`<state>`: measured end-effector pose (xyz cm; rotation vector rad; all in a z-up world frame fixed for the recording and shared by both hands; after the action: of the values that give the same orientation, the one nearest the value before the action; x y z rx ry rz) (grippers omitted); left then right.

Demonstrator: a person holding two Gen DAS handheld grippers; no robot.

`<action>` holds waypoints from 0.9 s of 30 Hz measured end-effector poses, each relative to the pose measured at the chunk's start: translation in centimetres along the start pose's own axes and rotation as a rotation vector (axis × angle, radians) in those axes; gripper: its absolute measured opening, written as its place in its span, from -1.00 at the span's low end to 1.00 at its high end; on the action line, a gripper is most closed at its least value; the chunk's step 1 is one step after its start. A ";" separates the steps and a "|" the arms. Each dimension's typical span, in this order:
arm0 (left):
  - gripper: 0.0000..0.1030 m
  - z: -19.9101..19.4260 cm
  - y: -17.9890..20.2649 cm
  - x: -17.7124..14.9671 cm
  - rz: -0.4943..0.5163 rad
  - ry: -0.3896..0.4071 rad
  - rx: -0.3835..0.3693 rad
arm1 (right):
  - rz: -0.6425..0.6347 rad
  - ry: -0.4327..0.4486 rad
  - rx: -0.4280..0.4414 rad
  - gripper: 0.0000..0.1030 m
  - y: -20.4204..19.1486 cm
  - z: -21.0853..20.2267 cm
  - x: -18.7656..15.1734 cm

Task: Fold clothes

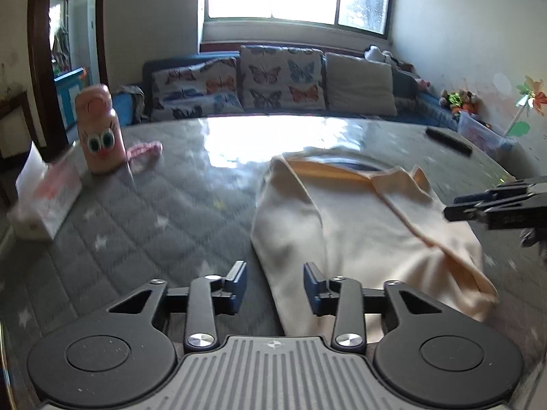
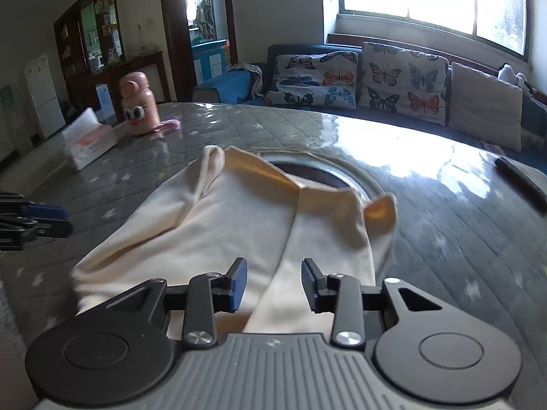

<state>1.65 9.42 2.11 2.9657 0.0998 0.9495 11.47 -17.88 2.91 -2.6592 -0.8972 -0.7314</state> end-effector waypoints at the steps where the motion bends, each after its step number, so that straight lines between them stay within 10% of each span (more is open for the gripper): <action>1: -0.13 0.5 0.1 0.8 0.000 0.005 0.000 | 0.004 -0.004 -0.004 -0.32 0.1 1.0 0.9; 21: 0.16 13.3 0.5 12.0 -0.043 -0.051 0.031 | 0.020 -0.050 -0.061 -0.39 1.8 10.8 5.8; 27: -0.74 14.5 0.4 11.6 -0.046 -0.082 -0.008 | 0.030 -0.030 -0.087 -0.93 2.3 10.5 5.8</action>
<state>19.54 9.80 -2.94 2.9761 0.1610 0.8209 20.85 -12.86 -3.07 -2.7600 -0.8504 -0.7412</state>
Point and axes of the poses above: each gripper's, at about its wrist camera, not at the fingertips, and z roughly the way its jaws point, y to its right, x to its top, the point moved 3 cm from there along z, roughly the way its jaws point, and after that the axes turned 15 degrees about -y, right-handed, at the moved point
